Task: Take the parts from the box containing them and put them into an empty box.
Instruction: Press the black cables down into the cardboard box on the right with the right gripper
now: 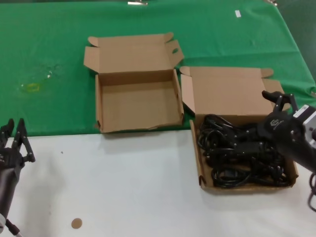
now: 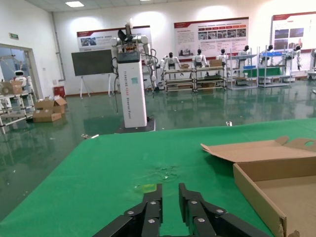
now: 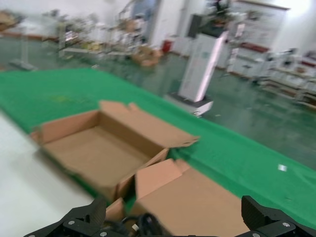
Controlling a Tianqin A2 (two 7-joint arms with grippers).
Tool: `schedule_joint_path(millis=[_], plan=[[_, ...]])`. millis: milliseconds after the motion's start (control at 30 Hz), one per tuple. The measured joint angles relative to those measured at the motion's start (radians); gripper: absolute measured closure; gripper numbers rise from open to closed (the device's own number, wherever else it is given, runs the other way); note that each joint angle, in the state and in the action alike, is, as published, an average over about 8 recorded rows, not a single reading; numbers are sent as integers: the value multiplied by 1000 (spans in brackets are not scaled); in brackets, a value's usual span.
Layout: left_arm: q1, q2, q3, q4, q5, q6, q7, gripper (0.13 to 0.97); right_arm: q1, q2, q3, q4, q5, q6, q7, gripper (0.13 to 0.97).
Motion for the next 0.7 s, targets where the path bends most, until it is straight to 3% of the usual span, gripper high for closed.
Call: schedule_joint_path(millis=[200, 300, 700], plan=[[0, 0, 0, 0, 0, 0, 0, 910, 44, 97, -29, -19, -66, -129, 50, 129], [0, 0, 0, 0, 0, 0, 0, 910, 59, 121, -24, -44, -110, -205, 56, 129], [0, 0, 0, 0, 0, 0, 0, 953, 83, 102, 27, -153, -251, -458, -19, 130]])
